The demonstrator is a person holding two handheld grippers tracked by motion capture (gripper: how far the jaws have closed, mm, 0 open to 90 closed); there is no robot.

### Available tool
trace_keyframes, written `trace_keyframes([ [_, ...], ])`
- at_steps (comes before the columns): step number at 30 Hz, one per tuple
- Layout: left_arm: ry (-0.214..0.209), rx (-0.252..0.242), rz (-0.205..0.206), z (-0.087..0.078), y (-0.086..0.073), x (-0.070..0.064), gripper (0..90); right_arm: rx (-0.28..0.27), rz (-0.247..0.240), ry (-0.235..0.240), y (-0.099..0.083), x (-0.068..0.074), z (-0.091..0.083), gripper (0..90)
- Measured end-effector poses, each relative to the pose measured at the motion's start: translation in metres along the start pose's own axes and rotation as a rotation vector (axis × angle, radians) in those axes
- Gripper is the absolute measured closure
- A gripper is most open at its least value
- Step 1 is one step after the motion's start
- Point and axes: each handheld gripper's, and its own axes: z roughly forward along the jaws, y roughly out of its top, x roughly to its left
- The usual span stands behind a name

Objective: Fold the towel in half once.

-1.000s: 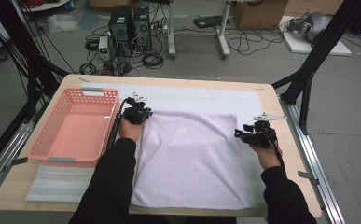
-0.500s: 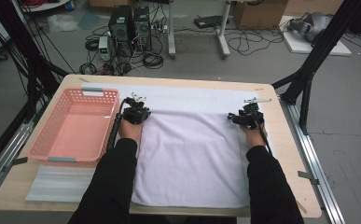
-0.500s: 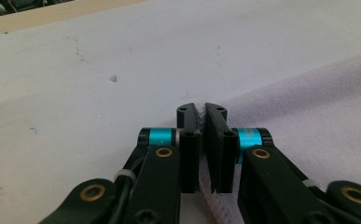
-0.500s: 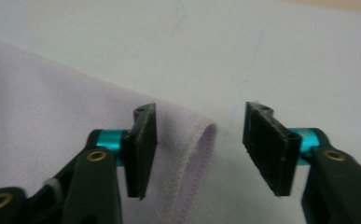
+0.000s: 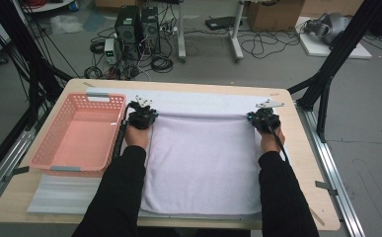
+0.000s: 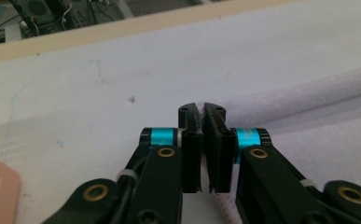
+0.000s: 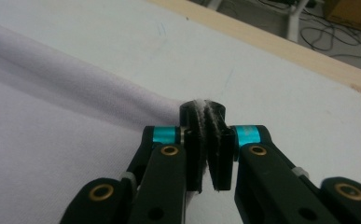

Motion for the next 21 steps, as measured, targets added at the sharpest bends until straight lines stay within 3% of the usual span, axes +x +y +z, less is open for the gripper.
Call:
trace_keyframes([
  [1, 0.023, 0.014, -0.019, 0.001, -0.001, 0.001, 68.3, 0.021, -0.004, -0.029, -0.001, 0.002, 0.003, 70.5],
  [2, 0.034, 0.026, -0.042, 0.001, -0.001, 0.002, 57.3, 0.042, 0.007, -0.062, -0.003, 0.003, 0.006, 63.5],
  [3, 0.036, 0.023, -0.06, -0.001, 0.0, 0.004, 52.2, 0.051, 0.022, -0.087, -0.004, 0.003, 0.007, 60.6],
  [5, 0.043, 0.005, -0.039, -0.005, 0.002, 0.003, 48.7, 0.021, 0.093, -0.087, -0.004, -0.004, 0.001, 57.2],
  [7, 0.035, -0.01, -0.031, -0.008, 0.005, 0.0, 49.5, -0.019, 0.117, -0.081, -0.002, -0.008, -0.007, 57.9],
  [9, 0.007, 0.001, -0.016, -0.01, 0.006, -0.004, 54.5, -0.035, 0.128, -0.009, -0.001, -0.009, -0.012, 62.4],
  [10, -0.001, 0.014, -0.002, -0.011, 0.005, -0.007, 58.0, -0.028, 0.107, 0.017, -0.001, -0.007, -0.013, 63.7],
  [12, 0.027, 0.038, 0.03, -0.014, 0.005, -0.012, 63.6, -0.029, 0.082, 0.075, -0.004, -0.002, -0.015, 68.2],
  [14, 0.077, -0.042, 0.007, -0.025, -0.001, -0.014, 69.1, -0.01, 0.058, 0.095, -0.008, 0.003, -0.016, 73.0],
  [16, 0.039, -0.045, -0.041, -0.027, -0.006, -0.012, 69.5, 0.002, 0.058, 0.142, -0.013, 0.007, -0.015, 77.0],
  [18, 0.006, -0.019, -0.024, -0.027, -0.012, -0.012, 70.5, 0.028, 0.079, 0.184, -0.018, 0.009, -0.012, 79.2],
  [19, -0.026, -0.02, -0.037, -0.026, -0.015, -0.012, 72.7, 0.044, 0.091, 0.202, -0.02, 0.01, -0.011, 79.2],
  [21, -0.059, 0.012, -0.035, -0.024, -0.02, -0.013, 74.1, 0.067, 0.086, 0.199, -0.024, 0.012, -0.009, 78.9],
])
